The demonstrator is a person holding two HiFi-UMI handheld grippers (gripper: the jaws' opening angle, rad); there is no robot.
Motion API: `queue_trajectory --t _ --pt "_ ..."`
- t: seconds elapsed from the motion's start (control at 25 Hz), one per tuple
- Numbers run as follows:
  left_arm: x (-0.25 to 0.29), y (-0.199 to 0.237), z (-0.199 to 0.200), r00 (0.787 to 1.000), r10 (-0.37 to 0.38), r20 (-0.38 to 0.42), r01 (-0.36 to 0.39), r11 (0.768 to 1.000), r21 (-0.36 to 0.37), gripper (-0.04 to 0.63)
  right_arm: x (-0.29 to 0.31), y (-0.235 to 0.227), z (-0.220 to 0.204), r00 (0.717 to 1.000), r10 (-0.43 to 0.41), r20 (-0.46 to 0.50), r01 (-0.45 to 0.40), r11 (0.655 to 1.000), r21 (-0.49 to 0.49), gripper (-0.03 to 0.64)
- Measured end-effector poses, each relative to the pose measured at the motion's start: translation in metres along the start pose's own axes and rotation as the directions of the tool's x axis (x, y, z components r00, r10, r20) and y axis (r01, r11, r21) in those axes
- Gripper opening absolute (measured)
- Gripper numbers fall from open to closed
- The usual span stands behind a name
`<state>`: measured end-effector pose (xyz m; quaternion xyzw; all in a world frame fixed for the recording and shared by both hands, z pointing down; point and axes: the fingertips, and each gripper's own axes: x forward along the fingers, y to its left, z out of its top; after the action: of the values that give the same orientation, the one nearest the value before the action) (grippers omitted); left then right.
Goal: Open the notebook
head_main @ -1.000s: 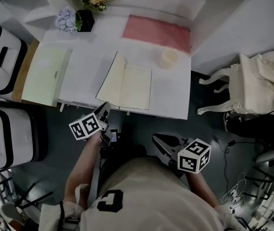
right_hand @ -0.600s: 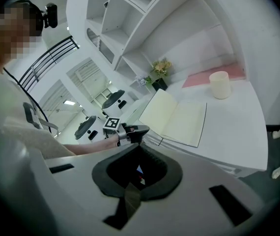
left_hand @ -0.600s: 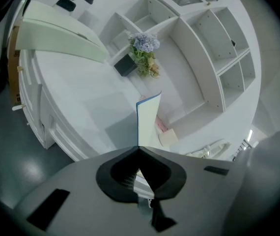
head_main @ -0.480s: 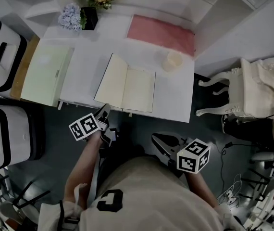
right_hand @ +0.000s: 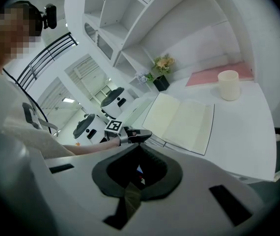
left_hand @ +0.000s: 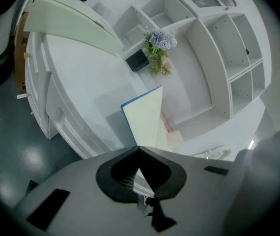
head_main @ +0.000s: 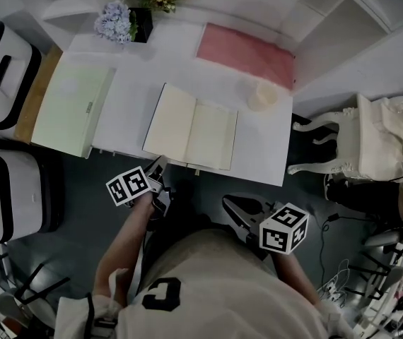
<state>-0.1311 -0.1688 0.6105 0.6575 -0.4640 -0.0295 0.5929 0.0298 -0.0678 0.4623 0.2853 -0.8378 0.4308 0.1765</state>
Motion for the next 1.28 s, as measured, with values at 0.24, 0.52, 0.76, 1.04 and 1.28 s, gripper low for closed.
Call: queue_trajectory --t 0.24,0.52,0.76,1.04,1.28 --pt "0.004 0.009 -0.002 0.999 0.021 -0.038 -0.021 1.0 0.007 0.014 0.014 0.003 0.012 1.0 -0.003 -0.009 0.003 1.0 -0.012 0.023" --pt "0.01 0.014 -0.002 0.996 0.047 -0.076 -0.047 0.999 0.005 0.014 0.03 0.004 0.029 1.0 0.007 -0.017 -0.007 0.999 -0.035 0.023" --pt "0.011 0.018 0.0 0.994 0.057 -0.098 -0.057 0.998 0.003 0.014 0.042 0.0 0.04 1.0 0.014 -0.018 -0.015 0.999 -0.042 0.023" --pt "0.012 0.018 0.005 0.992 0.074 -0.104 -0.076 0.997 -0.019 0.014 0.033 -0.009 0.045 1.0 0.01 -0.002 -0.011 1.0 -0.027 0.023" --pt "0.016 0.02 0.007 0.987 0.132 -0.087 -0.135 0.99 -0.034 0.015 0.02 -0.026 0.054 0.999 0.032 0.041 -0.031 1.0 -0.003 0.023"
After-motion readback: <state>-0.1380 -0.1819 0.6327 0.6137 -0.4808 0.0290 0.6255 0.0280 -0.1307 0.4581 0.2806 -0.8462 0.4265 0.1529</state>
